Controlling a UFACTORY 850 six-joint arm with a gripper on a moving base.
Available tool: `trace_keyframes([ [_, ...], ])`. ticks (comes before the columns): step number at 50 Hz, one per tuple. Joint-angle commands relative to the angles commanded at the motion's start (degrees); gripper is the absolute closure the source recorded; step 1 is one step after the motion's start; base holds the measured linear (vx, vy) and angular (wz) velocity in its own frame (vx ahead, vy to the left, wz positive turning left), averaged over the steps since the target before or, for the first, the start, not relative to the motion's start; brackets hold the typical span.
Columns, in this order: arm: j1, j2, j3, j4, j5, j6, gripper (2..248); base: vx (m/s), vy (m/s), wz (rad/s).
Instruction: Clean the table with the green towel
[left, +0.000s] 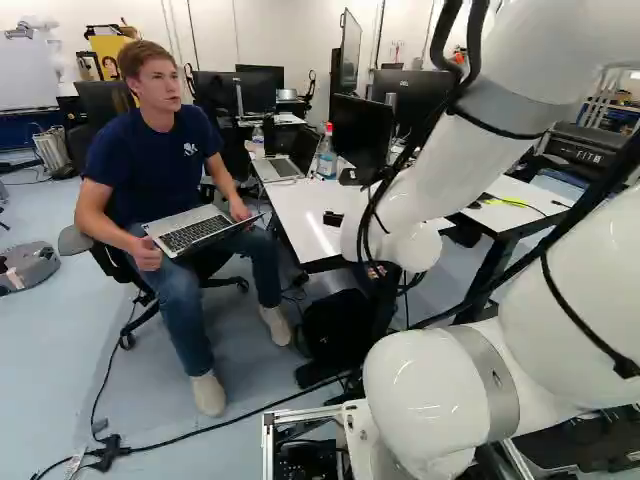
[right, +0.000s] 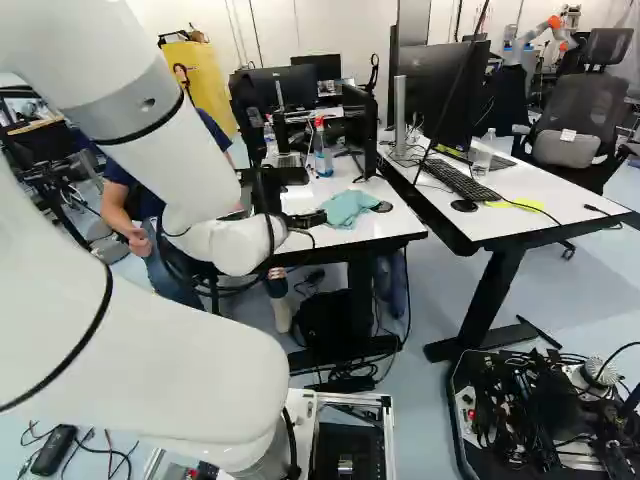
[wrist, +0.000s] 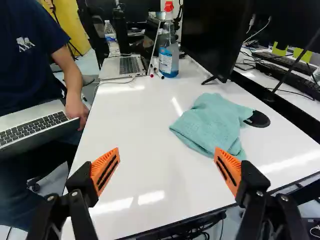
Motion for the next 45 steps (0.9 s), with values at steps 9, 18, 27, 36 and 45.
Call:
trace_keyframes([
  [9, 0.00, 0.38, 1.46, -0.07, 2.20, 0.00, 3, 0.000, 0.000, 0.000],
  [18, 0.01, 0.66, 2.55, -0.12, 3.84, 0.00, 3, 0.000, 0.000, 0.000],
  [27, 0.01, 0.85, 3.28, -0.16, 4.95, 0.00, 3, 0.000, 0.000, 0.000],
  [36, 0.01, 0.95, 3.68, -0.18, 5.54, 0.00, 3, 0.000, 0.000, 0.000],
  [45, 0.01, 0.97, 3.75, -0.18, 5.65, 0.00, 3, 0.000, 0.000, 0.000],
])
